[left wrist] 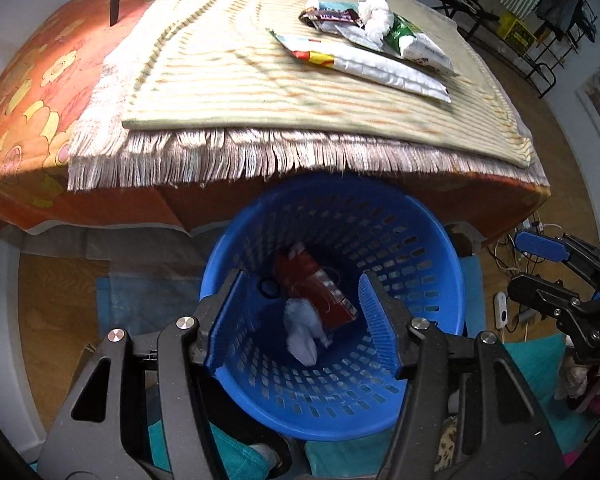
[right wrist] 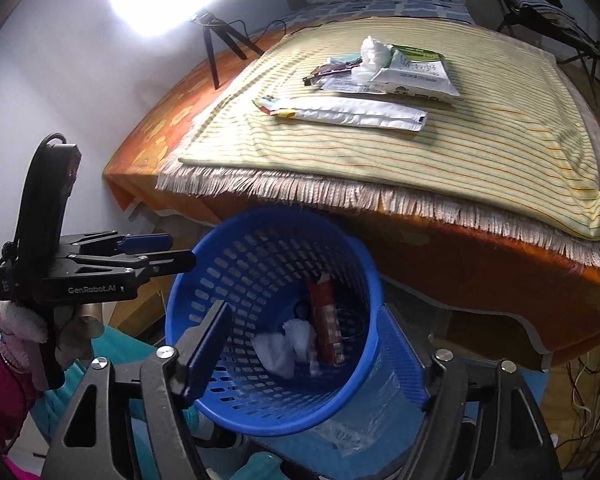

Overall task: Collect trash
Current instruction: 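Move both tools back over the remaining trash on the table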

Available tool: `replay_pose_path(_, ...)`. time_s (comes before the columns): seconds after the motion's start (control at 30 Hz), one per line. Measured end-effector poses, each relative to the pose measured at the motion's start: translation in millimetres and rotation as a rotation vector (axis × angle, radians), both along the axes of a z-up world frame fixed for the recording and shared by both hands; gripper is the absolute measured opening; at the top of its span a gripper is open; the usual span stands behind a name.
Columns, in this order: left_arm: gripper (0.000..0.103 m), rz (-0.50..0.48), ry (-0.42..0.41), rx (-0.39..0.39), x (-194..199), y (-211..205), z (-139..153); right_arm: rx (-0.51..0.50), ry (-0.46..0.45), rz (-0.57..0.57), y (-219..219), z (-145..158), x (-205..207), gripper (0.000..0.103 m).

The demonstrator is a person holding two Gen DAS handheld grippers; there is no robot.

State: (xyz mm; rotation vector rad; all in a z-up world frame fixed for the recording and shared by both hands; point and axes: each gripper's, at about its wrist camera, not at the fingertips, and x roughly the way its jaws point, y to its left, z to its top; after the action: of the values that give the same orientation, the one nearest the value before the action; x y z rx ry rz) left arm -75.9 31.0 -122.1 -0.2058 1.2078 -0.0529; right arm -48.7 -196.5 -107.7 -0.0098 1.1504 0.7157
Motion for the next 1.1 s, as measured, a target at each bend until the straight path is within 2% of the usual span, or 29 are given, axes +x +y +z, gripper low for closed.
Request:
replay_pose_path(0.13, 0.060, -0.004, -0.020, 0.000, 7, -1, 9, 0.009, -0.008, -0.026, -3, 5, 7, 0.085)
replay_pose_path(0.37, 0.060, -0.028, -0.083, 0.019, 29, -4, 35, 0.027, -0.038, -0.071, -10, 19, 31, 0.086)
replay_pose_path(0.73, 0.060, -0.049, -0.147, 0.052, 82, -10, 62, 0.061, -0.132, -0.179, -13, 50, 106, 0.093)
replay_pose_path(0.9, 0.060, -0.043, -0.160, 0.059, 110, -9, 65, 0.085, -0.098, -0.220, -13, 49, 148, 0.093)
replay_pose_path(1.1, 0.060, 0.009, -0.155, -0.008, 138, 2, 63, 0.064, -0.047, -0.229, -8, 36, 192, 0.093)
